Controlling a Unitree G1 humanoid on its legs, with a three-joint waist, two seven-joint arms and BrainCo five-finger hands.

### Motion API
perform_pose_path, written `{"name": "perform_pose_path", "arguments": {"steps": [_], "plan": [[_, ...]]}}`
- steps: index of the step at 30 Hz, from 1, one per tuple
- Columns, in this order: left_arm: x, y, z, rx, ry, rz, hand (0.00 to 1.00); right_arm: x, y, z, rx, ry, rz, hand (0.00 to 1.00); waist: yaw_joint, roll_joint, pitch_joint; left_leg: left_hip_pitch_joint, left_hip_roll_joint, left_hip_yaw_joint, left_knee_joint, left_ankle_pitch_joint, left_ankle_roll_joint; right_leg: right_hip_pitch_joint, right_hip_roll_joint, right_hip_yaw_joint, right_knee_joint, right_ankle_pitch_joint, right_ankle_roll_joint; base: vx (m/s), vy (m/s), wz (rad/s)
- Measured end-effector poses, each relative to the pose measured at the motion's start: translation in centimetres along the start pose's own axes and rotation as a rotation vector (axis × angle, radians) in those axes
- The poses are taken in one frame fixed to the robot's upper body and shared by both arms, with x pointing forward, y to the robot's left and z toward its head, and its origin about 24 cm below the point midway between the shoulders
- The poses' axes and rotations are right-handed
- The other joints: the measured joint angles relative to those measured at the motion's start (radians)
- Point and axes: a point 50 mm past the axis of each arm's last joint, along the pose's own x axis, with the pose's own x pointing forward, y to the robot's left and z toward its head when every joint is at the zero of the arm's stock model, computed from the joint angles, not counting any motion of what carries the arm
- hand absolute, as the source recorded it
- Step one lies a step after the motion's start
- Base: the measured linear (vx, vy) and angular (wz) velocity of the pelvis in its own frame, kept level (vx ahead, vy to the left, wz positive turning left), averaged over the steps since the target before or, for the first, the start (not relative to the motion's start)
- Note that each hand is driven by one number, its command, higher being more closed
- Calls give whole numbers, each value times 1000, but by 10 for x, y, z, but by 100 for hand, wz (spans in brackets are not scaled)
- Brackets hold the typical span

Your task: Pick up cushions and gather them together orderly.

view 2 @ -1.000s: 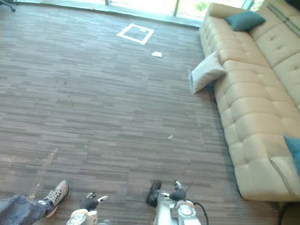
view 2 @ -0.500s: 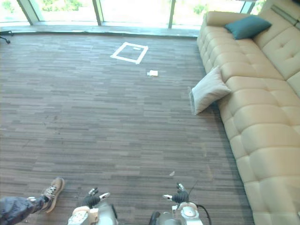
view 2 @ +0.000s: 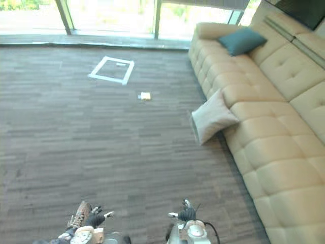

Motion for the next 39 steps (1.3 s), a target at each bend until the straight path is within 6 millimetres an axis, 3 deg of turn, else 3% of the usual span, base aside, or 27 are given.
{"name": "perform_pose_path", "arguments": {"steps": [2,4,5,6,7,8,9,10,11,13,14,15,17,19,20,21,22,23,25,26,27,29,31,32,36,38,39], "plan": [[-1,0,-3,1,13,2,0,0,-3,0,-5,0,-3,0,-1,4,3,47,2,2,-27,0,-1,-7,25,-10,-218,100,2,513,-82,21],[-2,2,-8,1,29,9,0,-2,-7,-5,-11,9,-7,0,-5,-2,-1,136,-9,1,-63,-24,-81,1,38,-23,-435,220,0,646,-144,30],[-2,3,-11,2,37,13,0,-4,-8,-9,-11,21,-6,0,-7,-14,-9,192,-21,-7,-71,-52,-126,-1,41,-2,-431,282,-65,719,-174,22],[-2,-1,-12,4,46,4,0,-4,-11,-8,-17,16,-12,0,-10,6,-16,223,1,-14,-68,-60,-137,-17,42,-1,-351,354,-86,747,-188,8],[-3,-6,-15,6,58,-9,0,-4,-16,-8,-30,16,-21,0,-9,34,-42,207,31,-29,-18,-59,-138,-61,46,-1,-248,338,-103,712,-241,-6],[-3,-14,-18,-6,70,-24,0,-3,-22,-6,-33,8,-31,0,-10,64,-48,152,79,-56,130,-52,-149,-77,64,-13,-163,259,-118,662,-311,-10],[-3,-17,-16,-11,65,-30,0,-3,-24,-5,-31,6,-36,0,-9,76,-44,109,109,-76,246,-30,-176,-69,74,-18,-140,224,-122,750,-362,-17],[-2,-19,-13,-17,59,-34,0,-3,-27,-5,-31,10,-44,0,-8,100,-42,-3,172,-121,517,113,-182,-20,113,-23,-134,168,-135,742,-302,-22],[-2,-19,-13,-25,57,-33,0,-3,-27,-6,-31,14,-44,0,-4,112,-36,-71,220,-131,693,158,-183,33,143,-19,-159,149,-145,596,-185,-24],[-1,-16,-8,-33,36,-22,0,-3,-23,-8,-7,24,-46,0,-1,112,-16,-193,288,-107,949,69,-151,175,189,-14,-237,122,-159,568,-122,-17],[0,-10,-2,-22,9,-11,0,-5,-16,-12,23,36,-36,0,6,78,-5,-274,273,-80,955,19,-134,270,194,-3,-310,110,-158,532,-117,-6],[0,-9,0,-22,2,-10,0,-5,-15,-12,26,36,-33,0,8,74,-6,-303,261,-67,930,7,-128,297,194,2,-334,109,-156,504,-112,-7],[1,-9,8,-32,-35,-7,0,-6,-13,-17,32,54,-31,0,25,59,-6,-392,177,-21,606,-34,-127,378,195,31,-406,124,-130,479,-63,-36],[2,-11,12,-34,-49,-13,0,-5,-12,-14,40,49,-32,0,37,63,7,-422,121,-29,390,-20,-116,430,195,64,-441,116,-118,454,56,-51],[2,-11,15,-34,-58,-15,0,-5,-12,-14,51,52,-36,0,41,60,16,-432,80,-56,249,25,-122,462,186,82,-459,107,-105,605,179,-67],[1,-14,15,-40,-67,-18,0,-7,-13,-21,48,72,-47,0,48,59,13,-403,26,-127,58,202,-149,511,185,115,-500,89,-76,413,149,-53],[1,-14,15,-41,-67,-17,0,-8,-13,-22,48,75,-47,0,51,59,12,-397,24,-129,56,221,-146,517,185,122,-503,87,-71,413,198,-58],[2,-13,15,-40,-70,-15,0,-7,-11,-22,46,82,-46,0,57,55,10,-379,11,-131,57,265,-85,533,172,145,-500,65,-48,371,185,-38],[3,-7,19,-27,-80,-7,0,-7,-5,-22,43,82,-33,0,56,21,13,-391,-2,-102,169,176,-4,538,133,171,-432,11,-5,452,198,-39],[3,-7,20,-26,-83,-8,0,-8,-5,-25,38,89,-32,0,57,17,10,-390,1,-92,211,131,3,523,121,178,-371,-7,21,478,222,-59],[4,-5,17,-17,-65,-2,0,-7,-4,-24,34,87,-27,0,56,6,3,-337,-3,-49,213,64,8,421,74,190,-96,-33,67,459,226,-53],[5,0,14,0,-48,6,0,-7,-1,-22,32,82,-18,0,53,-12,-5,-283,-26,-27,177,54,9,330,17,168,112,-21,93,333,151,-39],[4,2,6,20,-7,12,0,-7,2,-22,18,80,-7,0,39,-19,-14,-170,-46,0,112,46,24,268,-72,46,275,-43,50,443,120,-31],[3,2,3,29,3,10,0,-7,3,-21,12,74,2,0,28,-18,-15,-108,-44,6,64,46,24,252,-76,-2,256,-64,23,407,84,-12],[3,1,0,53,18,-2,0,-3,1,-12,5,45,8,0,1,-11,-16,-33,-15,38,-5,45,3,118,2,-44,11,-43,4,380,9,-7],[3,1,-4,66,35,-1,0,-2,-1,-10,0,38,6,0,0,-6,-12,16,-8,84,-30,27,-45,90,35,-121,-192,95,-35,382,-37,-36],[2,3,-4,70,36,2,0,-4,0,-13,1,51,9,0,3,-18,-18,46,-26,106,-31,9,-74,100,43,-157,-296,249,-94,454,-76,-52]]}}
